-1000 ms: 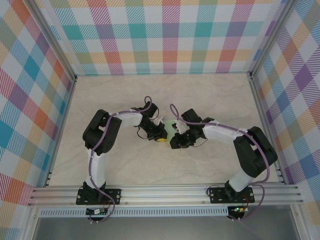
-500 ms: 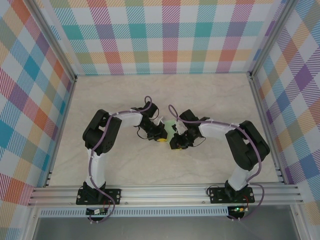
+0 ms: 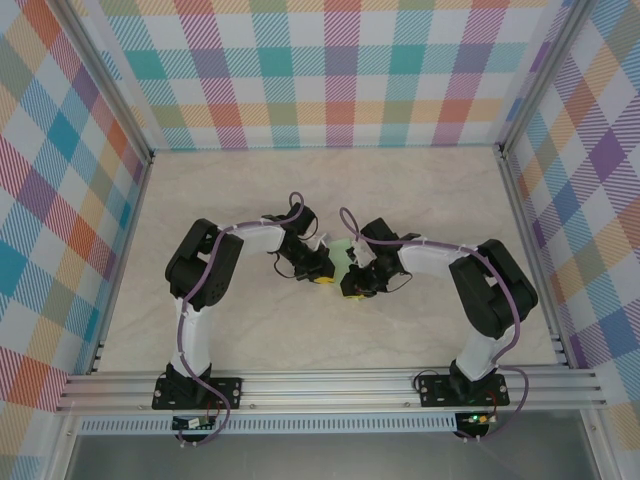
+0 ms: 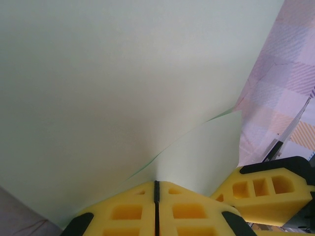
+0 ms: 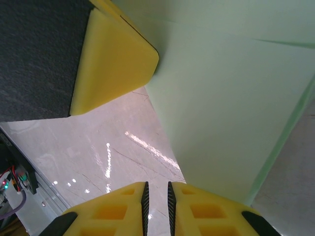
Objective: Fold a paper plane with a square sheet of paper (fold left side to right side)
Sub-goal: Third fold the triangle at the center of the table.
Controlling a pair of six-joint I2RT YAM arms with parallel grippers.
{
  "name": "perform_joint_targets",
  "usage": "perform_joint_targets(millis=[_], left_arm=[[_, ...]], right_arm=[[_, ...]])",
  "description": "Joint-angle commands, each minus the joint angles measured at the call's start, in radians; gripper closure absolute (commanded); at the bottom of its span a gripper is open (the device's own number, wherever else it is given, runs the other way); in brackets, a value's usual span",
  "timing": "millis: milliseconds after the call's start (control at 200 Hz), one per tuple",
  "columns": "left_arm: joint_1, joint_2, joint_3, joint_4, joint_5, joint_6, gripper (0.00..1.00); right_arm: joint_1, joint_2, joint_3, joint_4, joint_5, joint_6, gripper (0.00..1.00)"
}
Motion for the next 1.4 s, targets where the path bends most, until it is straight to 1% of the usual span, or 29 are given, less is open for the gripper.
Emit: perform_joint_targets(millis=[0, 260, 655, 845, 935, 1055, 1190, 1335, 1395], left_arm=[[-0.010, 0.028, -0.007, -0.048, -0.068, 0.018, 0.93], [-0.010, 0.028, -0.006, -0.049, -0.069, 0.021, 0.93], [-0.010, 0.033, -0.001, -0.052, -0.071, 0.021, 0.93], [-0.010, 0.037, 0.002, -0.052, -0.074, 0.021, 0.93], [-0.010, 0.037, 0.005, -0.054, -0.076, 0.022, 0.93], [-0.009, 0.040, 0.009, -0.056, -0.076, 0.024, 0.93], [-0.010, 0.044, 0.016, -0.061, -0.077, 0.025, 0.93], [-0.008, 0.044, 0.020, -0.063, -0.078, 0.025, 0.93], [-0.010, 0.043, 0.023, -0.064, -0.075, 0.026, 0.93]], right_arm=[[-0.006, 0.024, -0.020, 0.010, -0.005, 0.008, 0.80], [-0.006, 0.041, -0.028, 0.006, 0.015, 0.007, 0.81], [-0.009, 0.022, -0.029, -0.010, 0.050, 0.006, 0.80], [-0.019, 0.017, -0.032, -0.022, 0.044, 0.003, 0.81], [-0.034, 0.011, -0.054, -0.002, 0.019, 0.018, 0.81], [-0.063, 0.000, -0.089, 0.030, -0.018, 0.041, 0.88], [-0.075, -0.005, -0.102, 0.031, -0.030, 0.049, 0.93], [-0.103, -0.002, -0.127, 0.058, -0.066, 0.091, 0.95], [-0.108, 0.017, -0.122, 0.035, -0.063, 0.095, 0.97]])
